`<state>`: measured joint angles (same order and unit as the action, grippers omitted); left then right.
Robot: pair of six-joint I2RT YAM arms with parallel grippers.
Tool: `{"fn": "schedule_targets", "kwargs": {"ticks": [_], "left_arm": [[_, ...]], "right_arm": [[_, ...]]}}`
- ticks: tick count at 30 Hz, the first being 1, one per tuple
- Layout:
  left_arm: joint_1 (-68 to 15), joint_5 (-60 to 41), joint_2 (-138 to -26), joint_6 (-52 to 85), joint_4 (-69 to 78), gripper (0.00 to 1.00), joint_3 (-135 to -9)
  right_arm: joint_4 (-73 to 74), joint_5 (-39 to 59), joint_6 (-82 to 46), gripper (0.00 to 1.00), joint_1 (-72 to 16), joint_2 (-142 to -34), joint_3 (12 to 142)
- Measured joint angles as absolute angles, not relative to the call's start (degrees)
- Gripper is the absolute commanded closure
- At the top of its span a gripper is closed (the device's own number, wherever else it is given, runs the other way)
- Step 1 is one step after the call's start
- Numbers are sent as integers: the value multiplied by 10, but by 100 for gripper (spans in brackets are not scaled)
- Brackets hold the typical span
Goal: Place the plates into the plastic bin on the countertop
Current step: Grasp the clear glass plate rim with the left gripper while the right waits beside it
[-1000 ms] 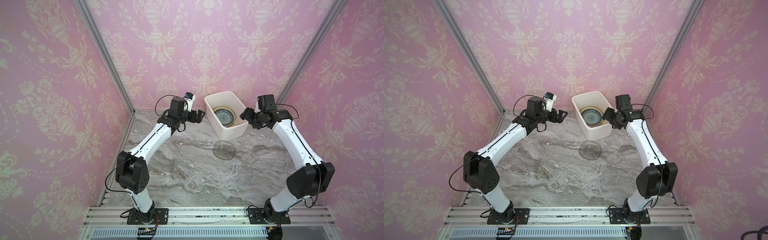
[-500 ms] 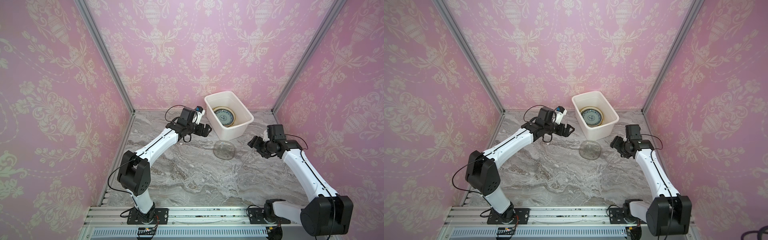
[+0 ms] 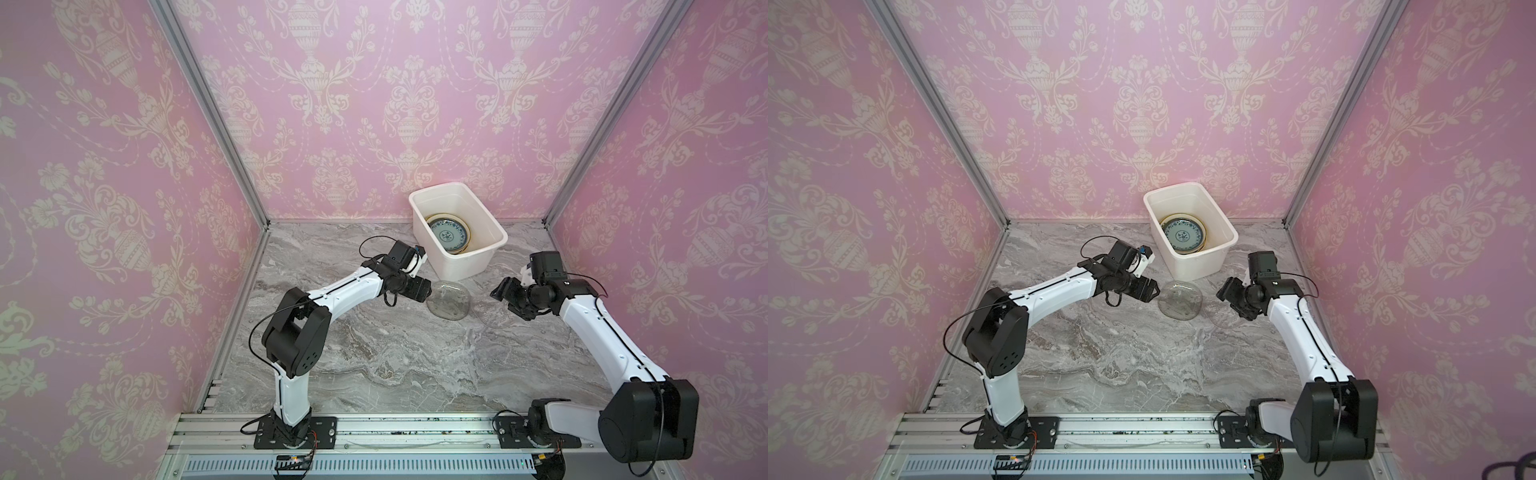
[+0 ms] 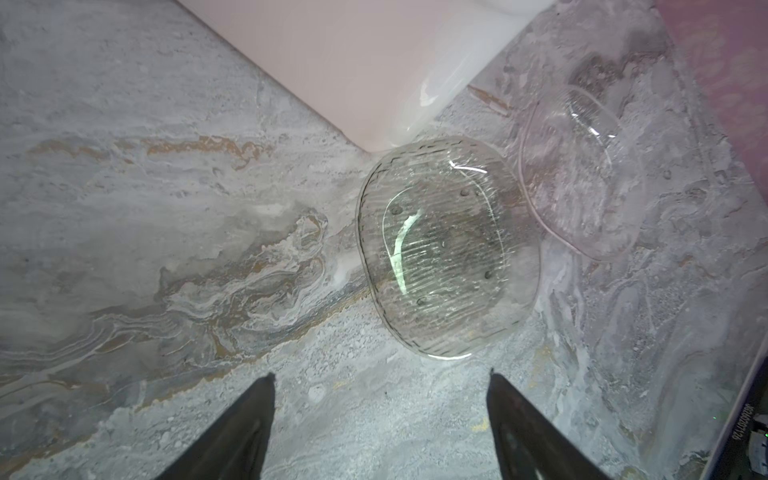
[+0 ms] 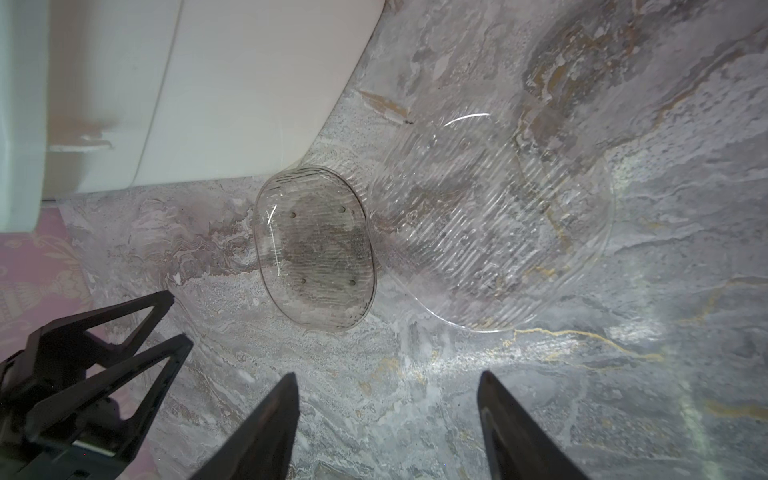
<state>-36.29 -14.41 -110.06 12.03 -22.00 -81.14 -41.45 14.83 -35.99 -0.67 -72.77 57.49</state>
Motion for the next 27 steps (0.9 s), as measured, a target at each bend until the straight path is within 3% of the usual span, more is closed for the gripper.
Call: {"fn": "schedule_targets", "kwargs": {"ticks": [18, 27], "left_arm": [[-364, -147, -1215, 197, -197, 42, -865], [-364, -149, -1241, 215, -189, 64, -885]], "right_arm": [[-453, 157, -358, 32, -25, -739, 606], [-456, 157, -358, 32, -25, -738, 606]]}}
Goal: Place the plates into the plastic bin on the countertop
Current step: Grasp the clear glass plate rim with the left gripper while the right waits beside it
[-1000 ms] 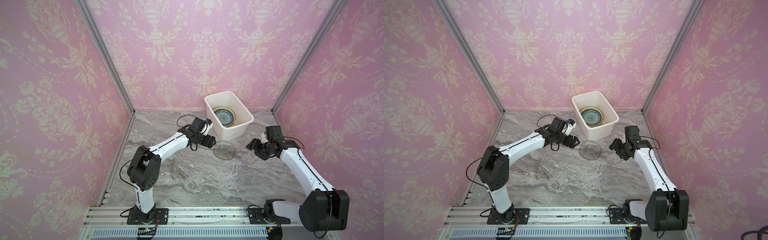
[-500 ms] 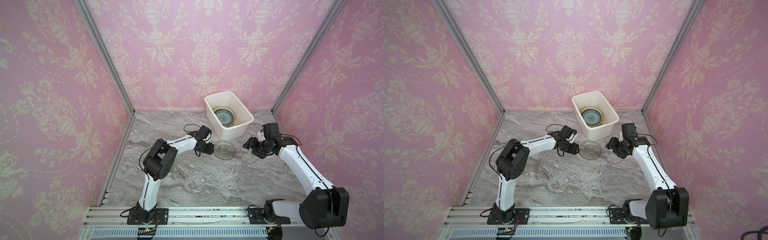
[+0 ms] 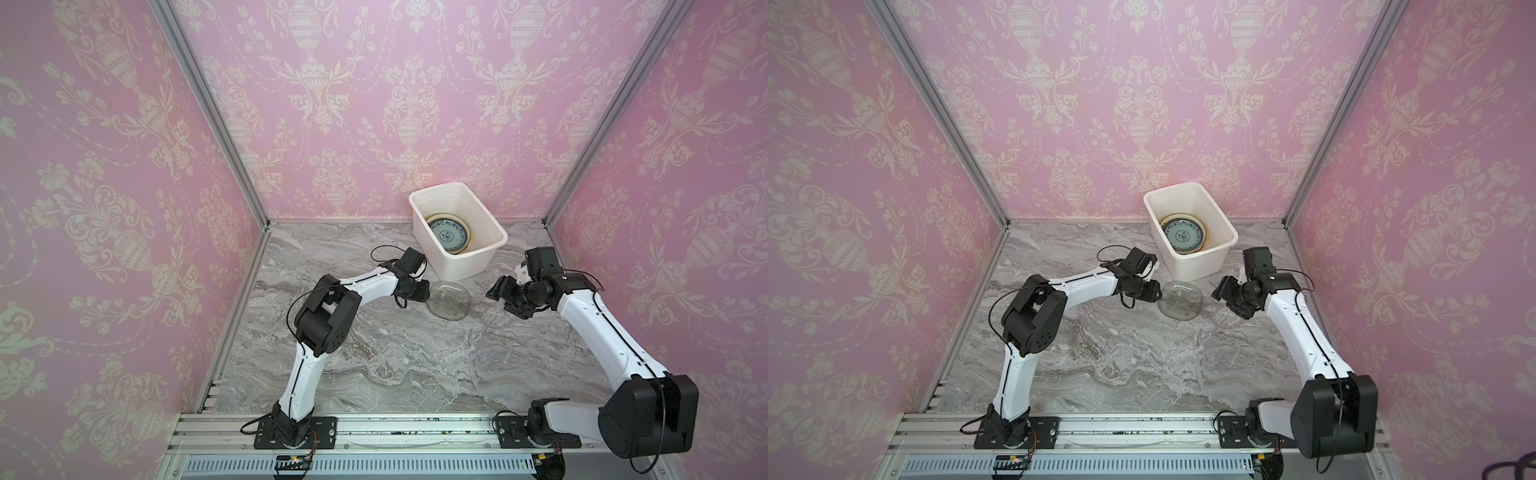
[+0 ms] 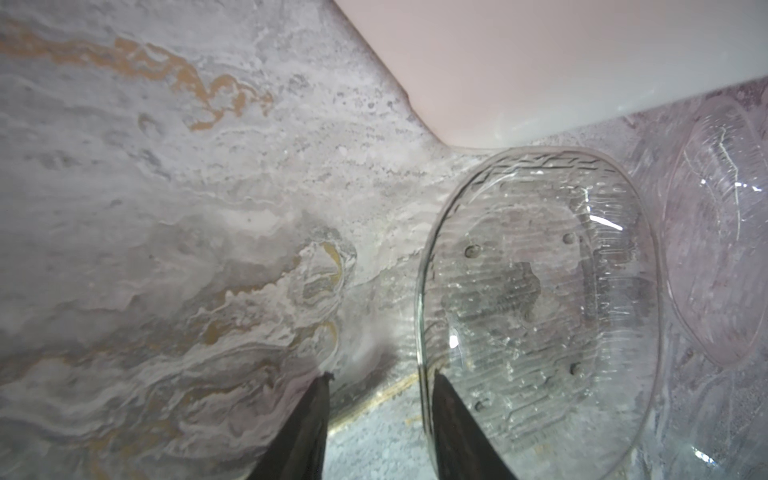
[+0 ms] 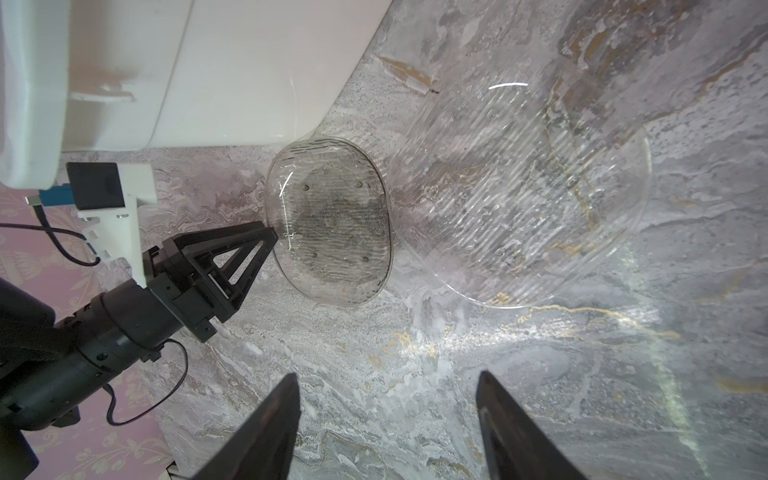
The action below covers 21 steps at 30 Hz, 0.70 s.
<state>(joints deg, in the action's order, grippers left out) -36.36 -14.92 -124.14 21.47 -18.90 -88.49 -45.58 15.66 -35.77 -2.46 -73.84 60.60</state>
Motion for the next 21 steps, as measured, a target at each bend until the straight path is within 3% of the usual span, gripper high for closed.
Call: {"fn": "schedule_targets", "kwargs": {"ticks": [21], "left_arm": [[-362, -157, -1220, 231, -143, 100, -839]], "right_arm": [[-458, 154, -358, 32, -25, -738, 606]]}}
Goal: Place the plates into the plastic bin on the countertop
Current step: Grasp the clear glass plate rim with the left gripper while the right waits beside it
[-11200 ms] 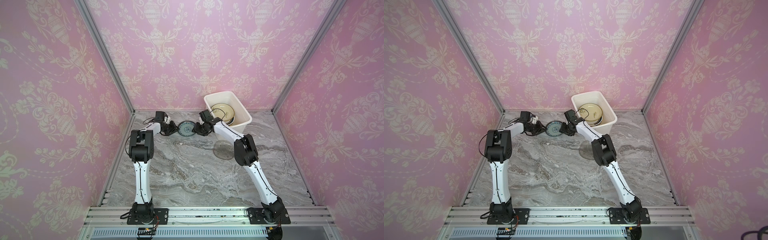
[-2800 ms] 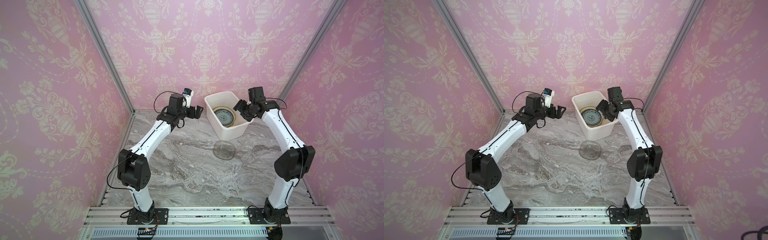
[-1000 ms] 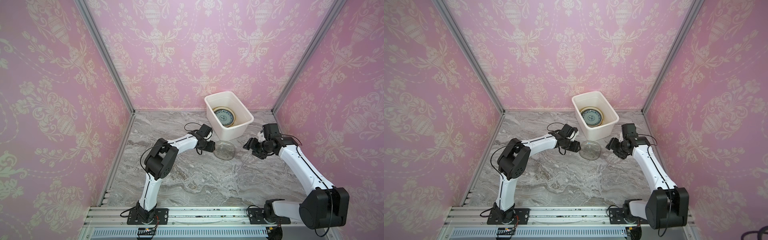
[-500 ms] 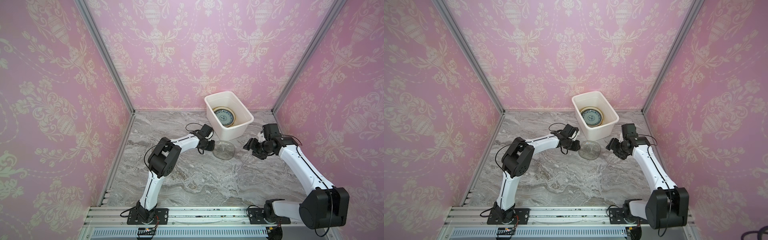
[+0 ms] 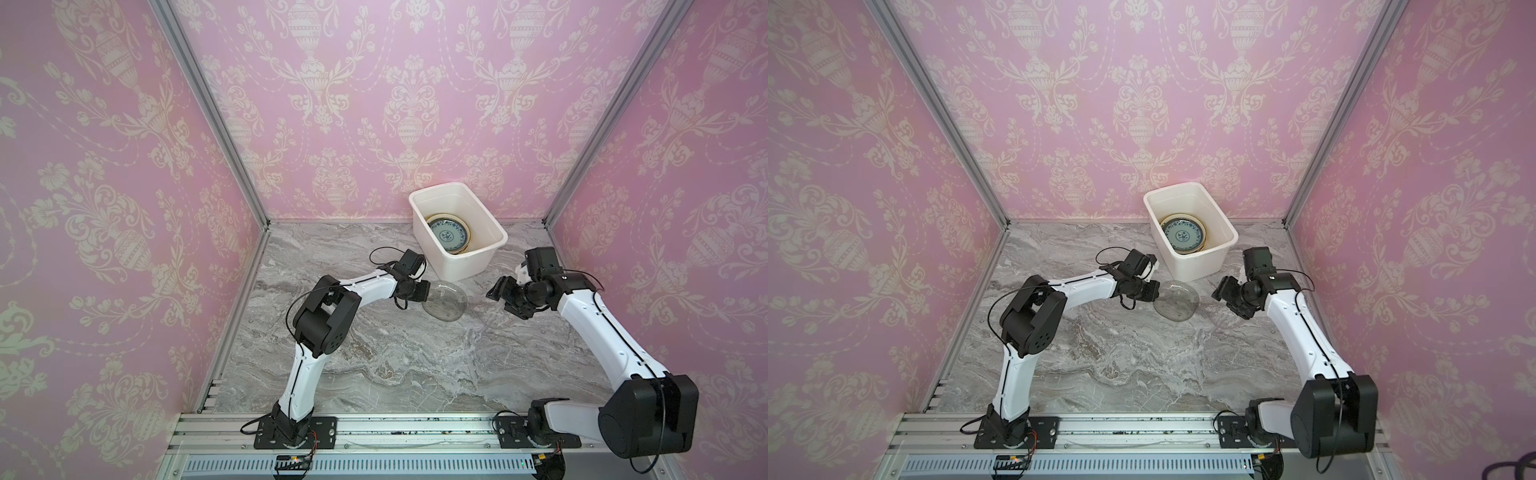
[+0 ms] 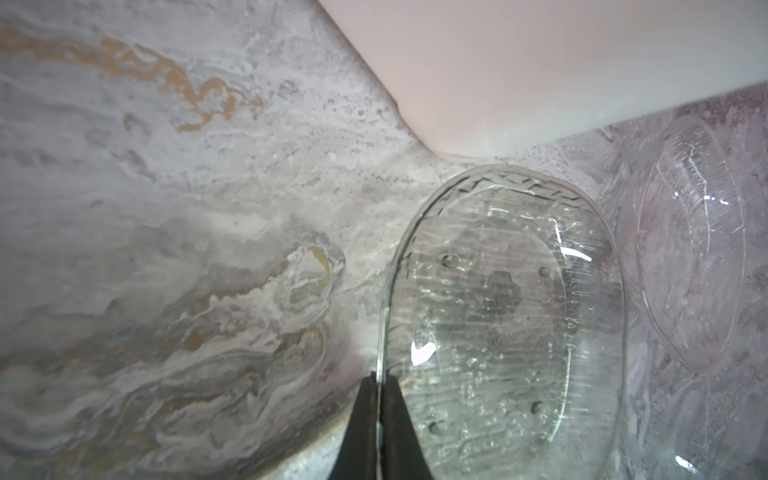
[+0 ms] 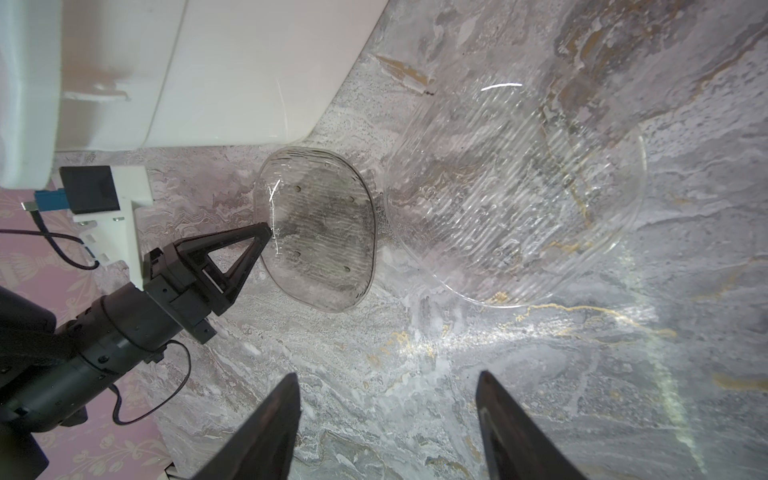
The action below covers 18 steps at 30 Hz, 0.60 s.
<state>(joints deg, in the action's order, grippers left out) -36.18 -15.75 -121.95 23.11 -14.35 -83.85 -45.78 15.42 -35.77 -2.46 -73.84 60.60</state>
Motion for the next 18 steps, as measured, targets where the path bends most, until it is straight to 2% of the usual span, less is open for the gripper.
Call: {"fn": "schedule_targets", "kwargs": {"ticks": [9, 18], "left_arm": [[-314, -152, -1110, 237, -160, 100, -733], [-258, -164, -1007, 225, -227, 100, -761]], "right_arm": [[-446, 161, -358, 33, -27, -738, 612], [-351, 257, -376, 37, -58, -758, 702]]}}
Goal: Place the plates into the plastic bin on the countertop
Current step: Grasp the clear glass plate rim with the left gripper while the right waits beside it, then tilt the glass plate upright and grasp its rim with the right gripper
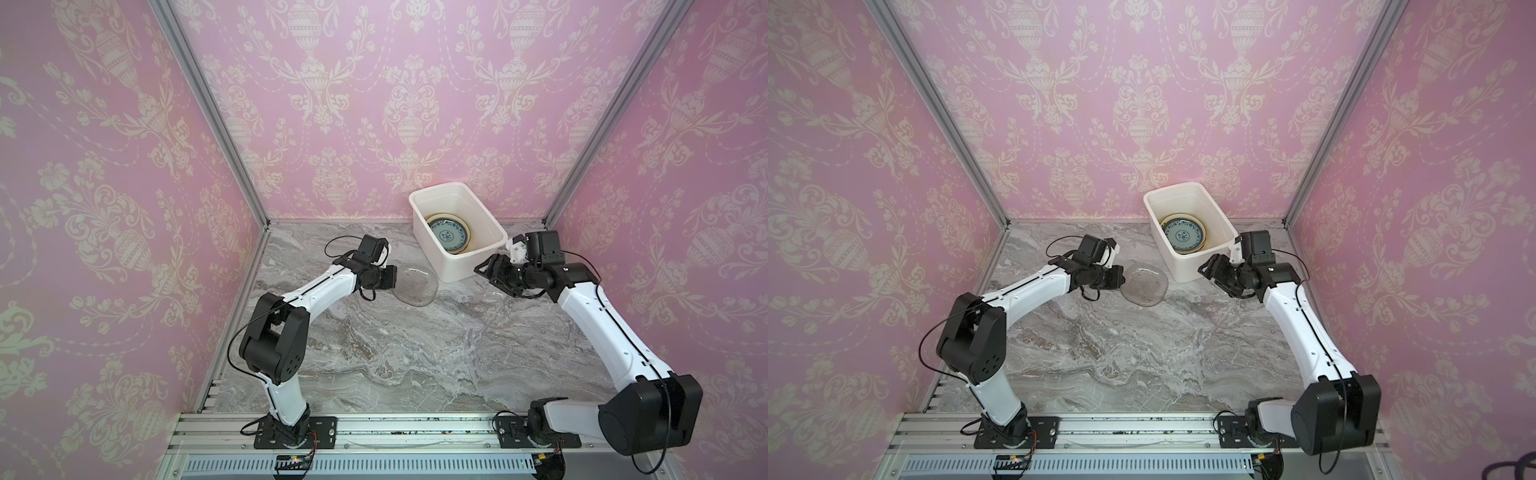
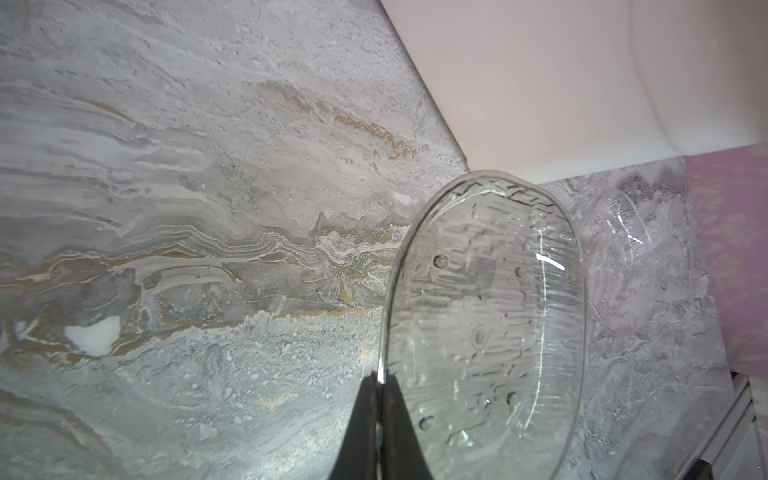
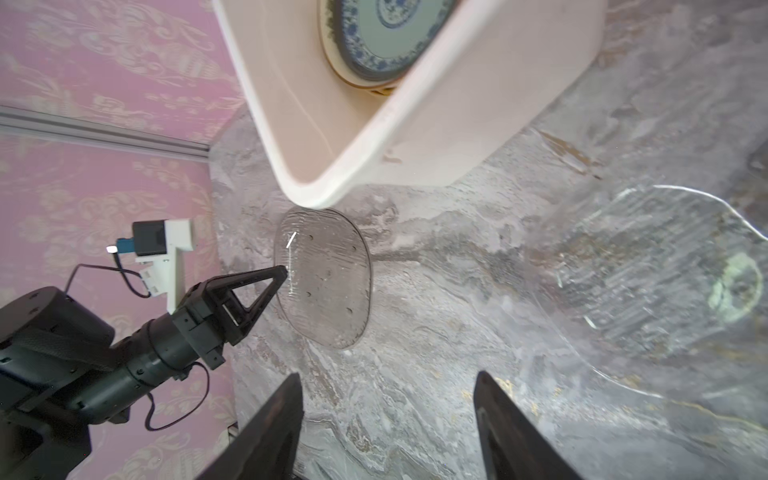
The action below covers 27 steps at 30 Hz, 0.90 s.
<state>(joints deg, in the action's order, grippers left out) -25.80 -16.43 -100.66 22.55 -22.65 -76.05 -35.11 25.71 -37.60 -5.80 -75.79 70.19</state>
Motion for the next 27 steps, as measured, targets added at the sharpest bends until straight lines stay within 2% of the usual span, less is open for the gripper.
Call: {"fn": "schedule_targets", "kwargs": {"ticks": [11, 18, 27], "left_arm": [[-246, -190, -991, 179, -302, 100, -945], [-241, -214, -995, 177, -303, 100, -996], [-240, -237, -1037, 193, -297, 100, -1017]], "right_arm": [[-304, 311, -388, 51, -112, -882, 882], [-320, 285, -386, 58, -129, -914, 898], [-305, 270, -392, 80, -137, -942, 909]]}}
